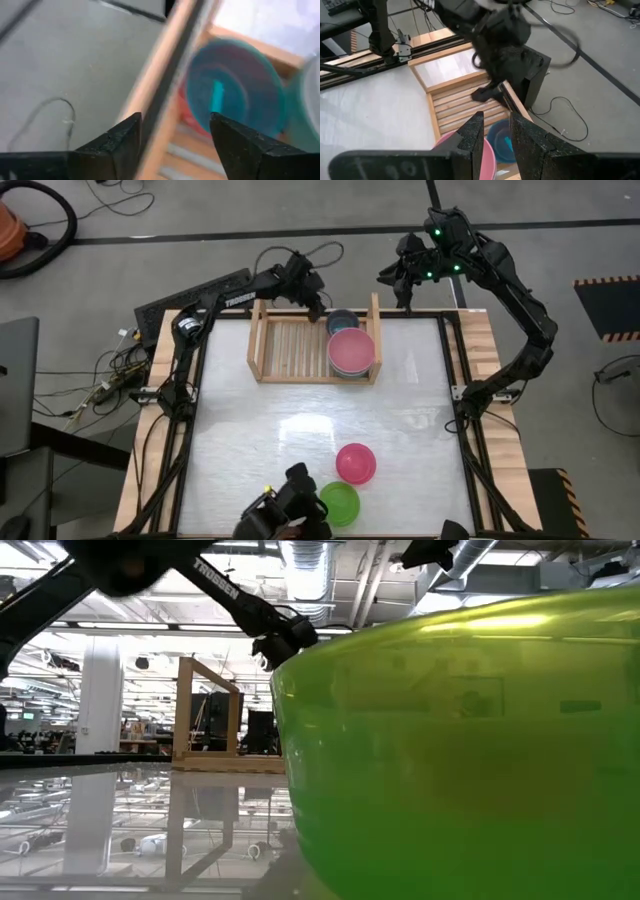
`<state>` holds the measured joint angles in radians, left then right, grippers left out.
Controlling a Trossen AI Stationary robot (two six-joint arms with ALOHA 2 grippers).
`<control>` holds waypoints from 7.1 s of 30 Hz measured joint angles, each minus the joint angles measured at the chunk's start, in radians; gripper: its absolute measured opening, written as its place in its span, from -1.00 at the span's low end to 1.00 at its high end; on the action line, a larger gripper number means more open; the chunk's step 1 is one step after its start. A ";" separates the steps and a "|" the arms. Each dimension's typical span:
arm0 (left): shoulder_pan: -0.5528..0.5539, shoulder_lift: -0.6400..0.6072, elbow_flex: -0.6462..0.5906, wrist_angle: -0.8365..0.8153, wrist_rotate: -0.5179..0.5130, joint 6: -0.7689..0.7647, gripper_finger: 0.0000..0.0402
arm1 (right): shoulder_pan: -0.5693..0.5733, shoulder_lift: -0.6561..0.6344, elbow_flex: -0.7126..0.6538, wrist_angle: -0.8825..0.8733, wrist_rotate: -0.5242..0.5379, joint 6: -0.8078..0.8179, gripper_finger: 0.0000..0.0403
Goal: Place and stack bowls onto a shelf
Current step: Adjust the left stacked bowls on the shelf, then stack the light pink bowl on top of the light blue bowl on the shelf
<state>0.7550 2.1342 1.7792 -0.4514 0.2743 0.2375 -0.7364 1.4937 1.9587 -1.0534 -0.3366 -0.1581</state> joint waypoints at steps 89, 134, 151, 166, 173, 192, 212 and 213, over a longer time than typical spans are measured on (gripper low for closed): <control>-0.845 -0.060 0.005 -0.244 -0.224 -0.520 -0.01 | 0.094 0.024 0.000 -0.498 0.142 0.052 -0.41; -0.904 0.068 -0.203 0.045 -0.196 -0.664 -0.96 | 0.055 0.024 0.000 -0.507 0.130 0.026 -0.41; -0.681 -0.433 -0.204 -0.207 -0.418 -0.488 -1.00 | 0.003 0.022 0.000 -0.476 0.132 0.114 -0.41; -0.182 -0.477 -0.202 0.126 -0.413 -0.406 -1.00 | -0.046 0.022 0.000 -0.331 0.135 0.098 -0.41; -0.029 -0.322 -0.160 0.220 -0.211 -0.503 -1.00 | -0.045 0.022 0.000 -0.269 0.135 0.098 -0.41; -0.061 0.229 0.510 -0.210 0.010 -0.334 -1.00 | -0.059 0.022 0.000 -0.270 0.147 0.151 -0.41; -0.128 0.276 0.481 -0.152 -0.138 -0.242 -1.00 | -0.085 0.023 0.000 -0.240 0.157 0.151 -0.41; -0.128 0.279 0.478 -0.168 -0.135 -0.248 -1.00 | -0.085 0.023 0.000 -0.240 0.157 0.151 -0.41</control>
<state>0.6273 2.4134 2.2577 -0.6192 0.1390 -0.0108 -0.8218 1.5162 1.9586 -1.2930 -0.1792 -0.0074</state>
